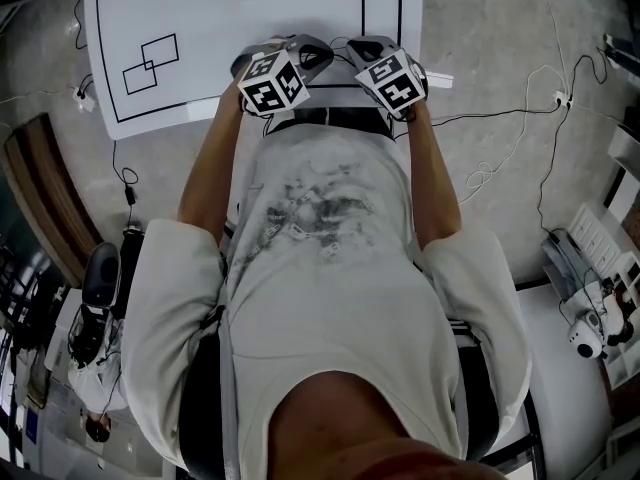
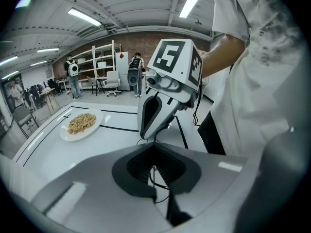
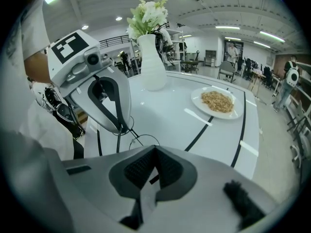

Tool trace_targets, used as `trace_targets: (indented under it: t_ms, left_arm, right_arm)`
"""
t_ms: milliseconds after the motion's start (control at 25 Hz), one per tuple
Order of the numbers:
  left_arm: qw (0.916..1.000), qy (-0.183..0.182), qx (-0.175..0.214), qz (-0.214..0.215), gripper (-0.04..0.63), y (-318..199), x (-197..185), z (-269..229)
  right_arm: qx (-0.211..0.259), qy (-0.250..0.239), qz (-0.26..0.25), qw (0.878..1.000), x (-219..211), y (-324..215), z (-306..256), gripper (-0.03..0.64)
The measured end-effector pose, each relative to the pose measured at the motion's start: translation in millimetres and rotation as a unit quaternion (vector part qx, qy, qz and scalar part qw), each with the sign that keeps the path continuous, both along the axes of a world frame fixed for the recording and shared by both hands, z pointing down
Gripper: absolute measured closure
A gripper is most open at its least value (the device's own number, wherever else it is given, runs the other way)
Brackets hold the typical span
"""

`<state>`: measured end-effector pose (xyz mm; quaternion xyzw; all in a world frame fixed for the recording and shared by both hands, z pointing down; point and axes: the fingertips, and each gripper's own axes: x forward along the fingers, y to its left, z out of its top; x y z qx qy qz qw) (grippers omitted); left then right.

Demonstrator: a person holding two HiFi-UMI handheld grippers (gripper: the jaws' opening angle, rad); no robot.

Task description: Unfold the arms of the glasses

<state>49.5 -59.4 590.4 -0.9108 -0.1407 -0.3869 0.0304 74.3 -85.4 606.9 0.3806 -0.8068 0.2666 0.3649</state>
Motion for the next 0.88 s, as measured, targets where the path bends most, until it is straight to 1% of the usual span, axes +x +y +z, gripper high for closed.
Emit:
trace_targets:
  t_ms: [280, 480, 760, 880]
  left_arm:
    - [1.0000, 0.003, 0.005, -0.003, 0.588, 0, -4, -6]
    - [0.9998, 0.018, -0.003, -0.008, 0.588, 0, -7, -11]
    - [0.9996, 0.027, -0.003, -0.012, 0.588, 0, -10, -21]
    - [0.9991, 0.035, -0.003, -0.022, 0.588, -1, -11, -26]
  right_arm:
    - [0.003, 0.005, -0.007, 1.000, -5, -1, -4, 0.600]
    - [0.004, 0.008, -0.005, 1.000, -5, 0, -2, 0.600]
    - [0.007, 0.019, -0.011, 1.000, -4, -2, -4, 0.600]
    - [0.006, 0.020, -0.005, 1.000, -4, -1, -6, 0.600]
